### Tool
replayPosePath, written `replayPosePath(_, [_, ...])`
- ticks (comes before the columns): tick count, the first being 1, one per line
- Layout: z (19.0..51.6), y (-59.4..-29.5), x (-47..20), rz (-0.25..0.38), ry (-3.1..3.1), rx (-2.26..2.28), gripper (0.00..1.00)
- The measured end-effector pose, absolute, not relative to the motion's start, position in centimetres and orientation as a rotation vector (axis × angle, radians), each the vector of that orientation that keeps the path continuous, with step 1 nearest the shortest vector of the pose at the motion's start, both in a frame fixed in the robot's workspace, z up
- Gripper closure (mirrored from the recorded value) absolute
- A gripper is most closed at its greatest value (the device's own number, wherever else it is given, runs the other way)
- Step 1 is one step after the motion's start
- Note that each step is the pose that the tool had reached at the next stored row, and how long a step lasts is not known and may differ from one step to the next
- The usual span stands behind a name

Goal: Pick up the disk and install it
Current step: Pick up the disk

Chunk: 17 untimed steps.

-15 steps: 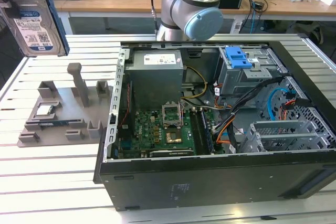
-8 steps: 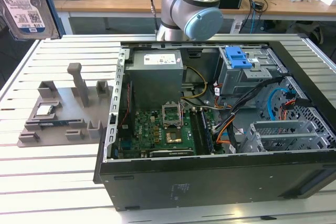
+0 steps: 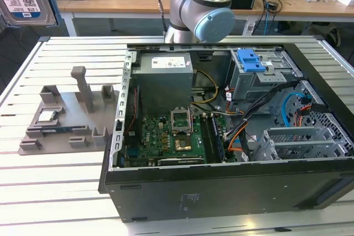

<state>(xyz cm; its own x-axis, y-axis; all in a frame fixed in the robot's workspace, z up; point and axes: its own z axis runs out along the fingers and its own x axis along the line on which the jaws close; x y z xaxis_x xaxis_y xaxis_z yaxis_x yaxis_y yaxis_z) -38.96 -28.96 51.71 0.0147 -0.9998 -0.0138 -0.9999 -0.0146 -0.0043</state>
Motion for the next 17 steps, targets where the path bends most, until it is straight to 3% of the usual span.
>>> replayPosePath(17, [51.7, -29.0, -31.9, 0.011, 2.197, -2.230, 0.63])
